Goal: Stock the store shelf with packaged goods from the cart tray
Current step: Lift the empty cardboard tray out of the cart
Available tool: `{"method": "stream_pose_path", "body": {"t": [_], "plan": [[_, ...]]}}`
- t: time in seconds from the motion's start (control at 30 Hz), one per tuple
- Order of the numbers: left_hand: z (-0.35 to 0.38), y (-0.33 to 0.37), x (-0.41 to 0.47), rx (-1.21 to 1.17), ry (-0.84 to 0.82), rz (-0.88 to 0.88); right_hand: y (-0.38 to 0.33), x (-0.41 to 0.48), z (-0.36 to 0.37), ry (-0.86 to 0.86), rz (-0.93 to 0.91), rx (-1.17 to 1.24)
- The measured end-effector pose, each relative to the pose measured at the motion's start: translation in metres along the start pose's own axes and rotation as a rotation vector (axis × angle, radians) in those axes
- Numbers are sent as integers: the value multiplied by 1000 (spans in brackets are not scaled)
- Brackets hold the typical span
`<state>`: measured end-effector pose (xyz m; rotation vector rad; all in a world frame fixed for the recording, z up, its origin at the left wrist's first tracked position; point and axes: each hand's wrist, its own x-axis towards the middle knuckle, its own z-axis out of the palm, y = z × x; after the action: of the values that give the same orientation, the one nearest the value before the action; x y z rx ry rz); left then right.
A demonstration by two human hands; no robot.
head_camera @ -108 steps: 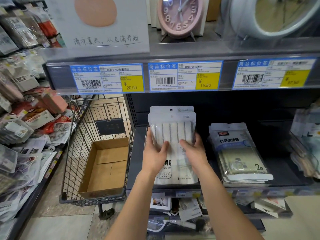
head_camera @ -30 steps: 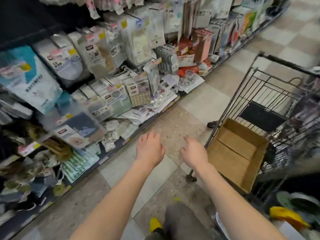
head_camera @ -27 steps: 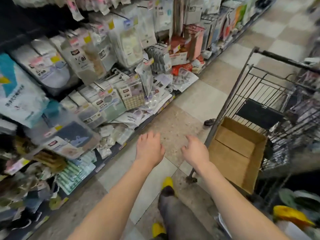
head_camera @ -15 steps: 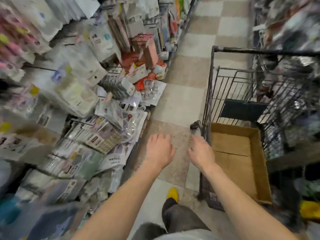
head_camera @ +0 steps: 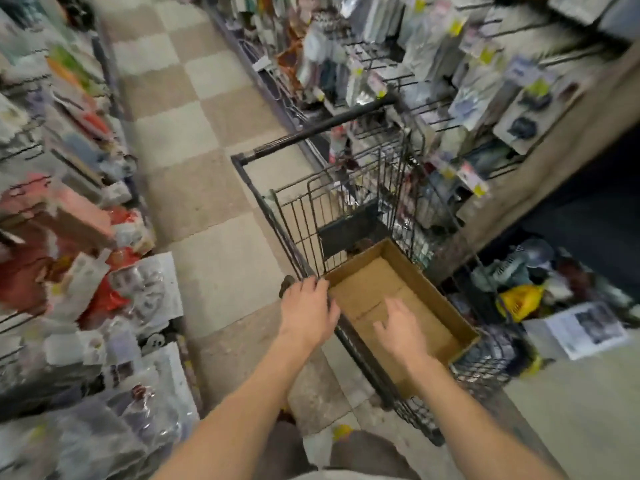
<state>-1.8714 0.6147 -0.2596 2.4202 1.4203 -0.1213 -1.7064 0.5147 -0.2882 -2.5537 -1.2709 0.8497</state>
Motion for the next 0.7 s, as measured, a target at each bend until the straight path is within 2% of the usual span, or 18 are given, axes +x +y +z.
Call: {"method": "stream_pose_path", "body": {"t": [0.17, 0.3, 0.43, 0.7], "plan": [[-1, 3, 58, 65, -98, 209, 17, -6, 0, 59, 298, 118], [12, 18, 99, 121, -174, 309, 42, -9, 1, 85, 503, 219], [31, 37, 140, 161, -275, 310, 78, 4, 12, 139, 638, 335], [57, 68, 207, 227, -445, 222, 142, 40, 20, 140, 796, 482]]}}
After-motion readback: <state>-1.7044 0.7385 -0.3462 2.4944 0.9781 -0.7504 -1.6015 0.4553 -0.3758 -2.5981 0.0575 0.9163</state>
